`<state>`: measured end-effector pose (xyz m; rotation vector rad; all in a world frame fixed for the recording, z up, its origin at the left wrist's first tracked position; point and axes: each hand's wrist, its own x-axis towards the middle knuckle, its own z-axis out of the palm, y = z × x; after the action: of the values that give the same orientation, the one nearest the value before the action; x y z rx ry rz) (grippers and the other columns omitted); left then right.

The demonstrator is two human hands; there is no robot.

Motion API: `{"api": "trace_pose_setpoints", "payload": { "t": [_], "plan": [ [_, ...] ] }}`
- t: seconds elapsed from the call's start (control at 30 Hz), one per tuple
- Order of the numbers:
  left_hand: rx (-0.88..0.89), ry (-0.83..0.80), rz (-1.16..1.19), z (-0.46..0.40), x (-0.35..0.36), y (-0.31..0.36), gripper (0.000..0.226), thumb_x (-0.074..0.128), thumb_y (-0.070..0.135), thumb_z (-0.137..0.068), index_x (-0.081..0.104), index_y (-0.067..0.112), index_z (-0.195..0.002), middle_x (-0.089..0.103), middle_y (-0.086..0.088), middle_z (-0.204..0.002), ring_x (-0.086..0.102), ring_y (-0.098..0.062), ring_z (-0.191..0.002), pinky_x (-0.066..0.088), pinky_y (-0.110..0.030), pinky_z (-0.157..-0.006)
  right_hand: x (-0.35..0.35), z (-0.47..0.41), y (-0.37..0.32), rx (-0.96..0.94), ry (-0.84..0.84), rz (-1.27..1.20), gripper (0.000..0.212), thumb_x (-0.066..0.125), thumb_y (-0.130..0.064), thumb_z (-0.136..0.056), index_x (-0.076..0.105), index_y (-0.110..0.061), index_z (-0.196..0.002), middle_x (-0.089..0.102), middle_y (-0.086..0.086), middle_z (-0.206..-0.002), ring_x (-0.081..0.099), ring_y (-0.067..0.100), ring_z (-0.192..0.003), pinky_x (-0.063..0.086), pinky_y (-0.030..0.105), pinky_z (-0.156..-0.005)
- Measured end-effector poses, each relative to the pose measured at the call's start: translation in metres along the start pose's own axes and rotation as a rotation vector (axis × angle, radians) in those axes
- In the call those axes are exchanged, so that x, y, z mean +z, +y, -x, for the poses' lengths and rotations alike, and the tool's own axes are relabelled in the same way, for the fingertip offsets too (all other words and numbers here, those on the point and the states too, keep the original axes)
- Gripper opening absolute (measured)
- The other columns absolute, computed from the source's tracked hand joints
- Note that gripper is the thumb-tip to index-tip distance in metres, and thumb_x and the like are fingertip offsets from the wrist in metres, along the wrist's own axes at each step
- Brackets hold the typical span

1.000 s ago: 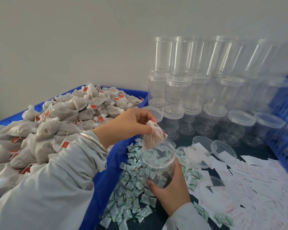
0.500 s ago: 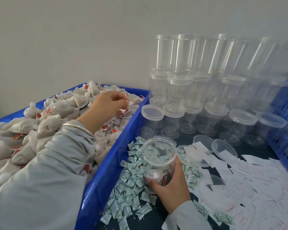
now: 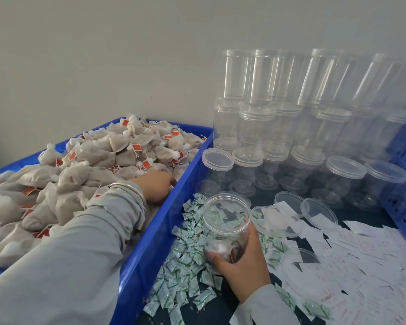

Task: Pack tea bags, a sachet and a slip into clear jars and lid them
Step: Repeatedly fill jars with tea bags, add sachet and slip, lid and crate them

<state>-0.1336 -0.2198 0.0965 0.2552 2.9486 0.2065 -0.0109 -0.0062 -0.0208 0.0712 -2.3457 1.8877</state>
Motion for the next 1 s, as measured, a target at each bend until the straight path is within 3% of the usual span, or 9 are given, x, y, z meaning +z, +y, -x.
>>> {"api": "trace_pose_setpoints", "payload": {
  "t": [0.07, 0.27, 0.37, 0.47, 0.53, 0.67, 0.83, 1.0],
  "plan": [
    [0.015, -0.019, 0.02, -0.001, 0.001, 0.0, 0.036, 0.047, 0.015, -0.097, 0.052, 0.014, -0.133, 0.056, -0.007, -0.132, 0.054, -0.022, -0.115, 0.041, -0.031, -0.1, 0.0, 0.0, 0.0, 0.001, -0.001, 0.002, 0.109, 0.09, -0.033, -0.055, 0.026, -0.032, -0.144, 0.044, -0.009, -0.139, 0.046, 0.007, -0.126, 0.042, 0.031, -0.106],
    [-0.047, -0.014, -0.015, -0.004, 0.0, -0.005, 0.037, 0.053, 0.014, -0.093, 0.055, 0.013, -0.13, 0.056, -0.006, -0.13, 0.054, -0.022, -0.115, 0.042, -0.029, -0.097, 0.001, -0.001, 0.001, 0.0, -0.006, -0.011, 0.111, 0.09, -0.037, -0.053, 0.027, -0.032, -0.143, 0.045, -0.008, -0.139, 0.046, 0.009, -0.127, 0.041, 0.036, -0.107],
    [-0.042, 0.038, 0.048, -0.003, -0.004, -0.009, 0.027, 0.051, 0.013, -0.092, 0.064, 0.009, -0.116, 0.065, -0.006, -0.111, 0.058, -0.019, -0.098, 0.043, -0.026, -0.085, 0.002, -0.001, 0.002, 0.004, -0.004, -0.012, 0.112, 0.089, -0.04, -0.052, 0.026, -0.033, -0.144, 0.045, -0.009, -0.139, 0.046, 0.008, -0.127, 0.041, 0.037, -0.107],
    [-0.062, 0.191, 0.212, -0.001, -0.012, -0.011, 0.015, 0.055, 0.016, -0.088, 0.065, 0.01, -0.097, 0.06, 0.005, -0.076, 0.054, -0.011, -0.071, 0.039, -0.023, -0.064, 0.002, -0.001, 0.002, 0.0, 0.001, 0.003, 0.114, 0.087, -0.046, -0.049, 0.025, -0.033, -0.144, 0.044, -0.009, -0.139, 0.044, 0.009, -0.128, 0.04, 0.038, -0.108],
    [-0.1, 0.285, 0.327, 0.0, -0.018, -0.011, 0.008, 0.057, 0.019, -0.087, 0.061, 0.013, -0.089, 0.059, 0.003, -0.074, 0.053, -0.01, -0.067, 0.039, -0.023, -0.058, 0.001, 0.0, 0.002, 0.0, 0.003, 0.005, 0.113, 0.087, -0.046, -0.049, 0.026, -0.034, -0.143, 0.045, -0.01, -0.139, 0.045, 0.008, -0.127, 0.04, 0.037, -0.108],
    [-0.137, 0.356, 0.679, 0.004, -0.032, -0.006, 0.009, 0.053, 0.017, -0.088, 0.055, 0.013, -0.08, 0.061, -0.005, -0.074, 0.054, -0.016, -0.062, 0.046, -0.028, -0.059, 0.001, 0.0, 0.001, -0.004, 0.007, 0.011, 0.111, 0.088, -0.044, -0.051, 0.026, -0.035, -0.143, 0.045, -0.011, -0.138, 0.044, 0.006, -0.127, 0.04, 0.036, -0.108],
    [0.03, 0.291, 1.091, 0.02, -0.044, 0.008, 0.016, 0.05, 0.008, -0.092, 0.054, 0.017, -0.079, 0.06, 0.003, -0.061, 0.057, -0.013, -0.058, 0.046, -0.024, -0.053, 0.001, -0.001, 0.001, 0.004, 0.001, 0.015, 0.11, 0.088, -0.043, -0.052, 0.026, -0.036, -0.143, 0.045, -0.012, -0.137, 0.045, 0.006, -0.127, 0.041, 0.035, -0.107],
    [0.209, 0.125, 1.246, 0.034, -0.043, 0.037, 0.028, 0.048, -0.01, -0.086, 0.055, 0.016, -0.078, 0.062, 0.0, -0.071, 0.061, -0.012, -0.066, 0.054, -0.026, -0.066, 0.0, -0.001, 0.003, 0.02, -0.006, 0.025, 0.113, 0.087, -0.044, -0.052, 0.021, -0.036, -0.144, 0.043, -0.01, -0.14, 0.043, 0.009, -0.128, 0.04, 0.036, -0.107]
  ]
}}
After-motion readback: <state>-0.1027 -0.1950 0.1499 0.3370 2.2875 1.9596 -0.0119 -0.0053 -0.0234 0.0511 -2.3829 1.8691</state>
